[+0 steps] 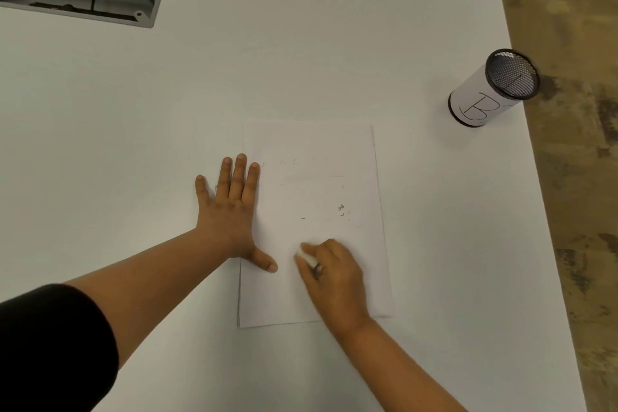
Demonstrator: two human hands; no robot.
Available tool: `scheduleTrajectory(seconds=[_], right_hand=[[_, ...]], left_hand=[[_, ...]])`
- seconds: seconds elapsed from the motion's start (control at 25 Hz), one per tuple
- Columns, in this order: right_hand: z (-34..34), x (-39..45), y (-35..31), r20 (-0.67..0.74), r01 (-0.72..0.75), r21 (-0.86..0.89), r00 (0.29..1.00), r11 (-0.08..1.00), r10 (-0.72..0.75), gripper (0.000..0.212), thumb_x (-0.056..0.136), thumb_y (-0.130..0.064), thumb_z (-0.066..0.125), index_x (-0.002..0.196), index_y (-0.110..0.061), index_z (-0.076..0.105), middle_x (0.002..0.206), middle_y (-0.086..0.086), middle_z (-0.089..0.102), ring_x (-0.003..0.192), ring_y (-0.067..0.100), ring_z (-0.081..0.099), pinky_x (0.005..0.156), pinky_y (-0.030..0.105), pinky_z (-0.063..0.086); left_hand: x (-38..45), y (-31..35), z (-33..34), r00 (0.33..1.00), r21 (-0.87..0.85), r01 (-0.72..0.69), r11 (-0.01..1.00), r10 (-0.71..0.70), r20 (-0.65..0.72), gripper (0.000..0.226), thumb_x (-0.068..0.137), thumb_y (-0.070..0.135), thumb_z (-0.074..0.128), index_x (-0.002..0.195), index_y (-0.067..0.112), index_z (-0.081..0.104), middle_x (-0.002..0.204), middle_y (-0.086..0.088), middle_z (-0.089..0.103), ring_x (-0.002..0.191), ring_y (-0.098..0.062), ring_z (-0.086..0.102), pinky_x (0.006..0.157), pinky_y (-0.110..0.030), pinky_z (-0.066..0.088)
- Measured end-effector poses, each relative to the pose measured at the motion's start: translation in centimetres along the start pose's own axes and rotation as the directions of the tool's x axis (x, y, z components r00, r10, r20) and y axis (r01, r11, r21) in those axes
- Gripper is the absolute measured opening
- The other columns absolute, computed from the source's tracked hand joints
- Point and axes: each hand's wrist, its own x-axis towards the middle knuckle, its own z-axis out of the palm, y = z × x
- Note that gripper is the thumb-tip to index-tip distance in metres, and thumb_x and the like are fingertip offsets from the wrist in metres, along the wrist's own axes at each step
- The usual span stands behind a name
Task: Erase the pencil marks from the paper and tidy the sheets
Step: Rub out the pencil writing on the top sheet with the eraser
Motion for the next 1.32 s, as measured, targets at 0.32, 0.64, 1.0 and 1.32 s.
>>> scheduleTrajectory(seconds=[0.32,0.64,1.0,1.32], right_hand=[[0.9,6.8,-2.1,-0.120,-0.136,0.083,0.982,0.987,0.146,0.016,0.081,-0.013,0.068,0.096,-0.007,0.066,0.088,0.007,0.066,0.081,0.020,0.060,0.068,0.027,0.051],[2.2,8.7,-2.1,-0.107,-0.185,0.054,0.976,0.981,0.190,0.016,0.082,-0.014,0.067,0.098,-0.010,0.066,0.089,0.003,0.066,0.081,0.017,0.060,0.072,0.023,0.048],[2.7,10.4,-1.7,-0.025,-0.031,-0.013,0.999,0.999,0.031,0.014,0.074,-0.009,0.073,0.088,-0.008,0.068,0.077,0.007,0.066,0.068,0.019,0.061,0.062,0.021,0.047],[4.3,9.1,-3.1,-0.044,-0.079,0.027,0.996,0.996,0.080,0.015,0.072,-0.011,0.066,0.087,-0.007,0.067,0.074,0.009,0.064,0.064,0.022,0.061,0.057,0.027,0.052]], left_hand=[[-0.1,-0.6,-0.3,0.998,-0.097,-0.057,0.994,0.061,0.032,0.154,0.044,0.086,0.062,0.114,0.013,-0.054,0.127,-0.011,-0.055,0.123,-0.031,-0.046,0.106,-0.060,-0.015],[1.2,-2.3,-2.6,0.988,-0.271,-0.075,0.960,0.034,-0.152,0.135,0.063,0.078,0.058,0.130,0.016,-0.042,0.137,-0.002,-0.049,0.133,-0.022,-0.039,0.104,-0.061,-0.018],[2.9,-2.8,-1.9,0.991,-0.207,-0.135,0.969,0.128,-0.048,0.148,0.048,0.083,0.063,0.127,0.022,-0.046,0.138,0.005,-0.050,0.127,-0.022,-0.047,0.101,-0.061,-0.022],[3.0,-2.4,-2.1,0.994,-0.209,-0.114,0.971,0.110,-0.030,0.144,0.051,0.082,0.062,0.124,0.024,-0.048,0.136,0.006,-0.052,0.125,-0.022,-0.049,0.102,-0.062,-0.020]])
